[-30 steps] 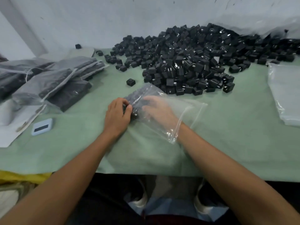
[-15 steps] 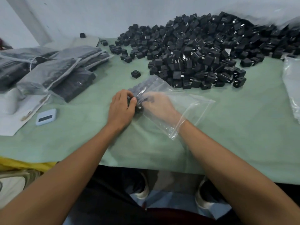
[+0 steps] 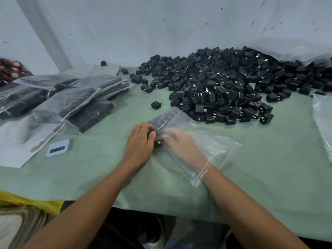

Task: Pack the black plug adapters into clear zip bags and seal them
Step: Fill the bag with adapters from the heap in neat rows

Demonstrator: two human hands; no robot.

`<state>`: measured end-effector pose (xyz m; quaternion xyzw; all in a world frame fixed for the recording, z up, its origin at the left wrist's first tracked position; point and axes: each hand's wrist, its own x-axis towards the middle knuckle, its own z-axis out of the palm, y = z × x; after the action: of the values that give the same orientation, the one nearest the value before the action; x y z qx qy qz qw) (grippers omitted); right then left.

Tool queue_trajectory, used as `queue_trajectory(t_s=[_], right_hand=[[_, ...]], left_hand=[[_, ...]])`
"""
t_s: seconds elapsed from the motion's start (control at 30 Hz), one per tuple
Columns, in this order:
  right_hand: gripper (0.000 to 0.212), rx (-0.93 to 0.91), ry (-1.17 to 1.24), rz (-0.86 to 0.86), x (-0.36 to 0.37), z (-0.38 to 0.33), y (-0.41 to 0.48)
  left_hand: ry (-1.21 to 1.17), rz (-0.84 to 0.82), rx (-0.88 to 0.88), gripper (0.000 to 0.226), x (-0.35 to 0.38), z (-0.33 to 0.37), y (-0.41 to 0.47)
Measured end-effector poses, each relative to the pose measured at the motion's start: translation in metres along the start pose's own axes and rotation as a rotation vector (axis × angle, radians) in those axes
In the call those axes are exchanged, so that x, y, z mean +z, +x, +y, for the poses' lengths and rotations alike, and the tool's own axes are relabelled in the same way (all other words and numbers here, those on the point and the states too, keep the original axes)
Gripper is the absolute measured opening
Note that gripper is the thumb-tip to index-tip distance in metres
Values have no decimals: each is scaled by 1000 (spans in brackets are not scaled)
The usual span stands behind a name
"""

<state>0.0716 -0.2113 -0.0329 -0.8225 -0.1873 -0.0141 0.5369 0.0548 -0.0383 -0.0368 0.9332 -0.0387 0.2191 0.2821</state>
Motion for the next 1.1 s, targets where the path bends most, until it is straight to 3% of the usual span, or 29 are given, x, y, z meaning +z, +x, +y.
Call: queue_trajectory(t_s=[0.33,0.53,0.77,0.93,1.1], right_hand=[[16,56,47,-43,-2,-4,-6],[35,102,144,-75,0,0,-7],[39,75,-15,-52,2,-1,-4],[31,47,9,-56,1,0,-7],[28,-21,-139,-118,3,-4,-13]], left_hand=[[20,-34,2,19,1,-4,1],[109,-52,102,22,-1,2,-2],[80,-4,216,26,-6,10,-7],[76,-44,168,30,-9,9,-10],[112,-28,187,26,-10,8,-12]])
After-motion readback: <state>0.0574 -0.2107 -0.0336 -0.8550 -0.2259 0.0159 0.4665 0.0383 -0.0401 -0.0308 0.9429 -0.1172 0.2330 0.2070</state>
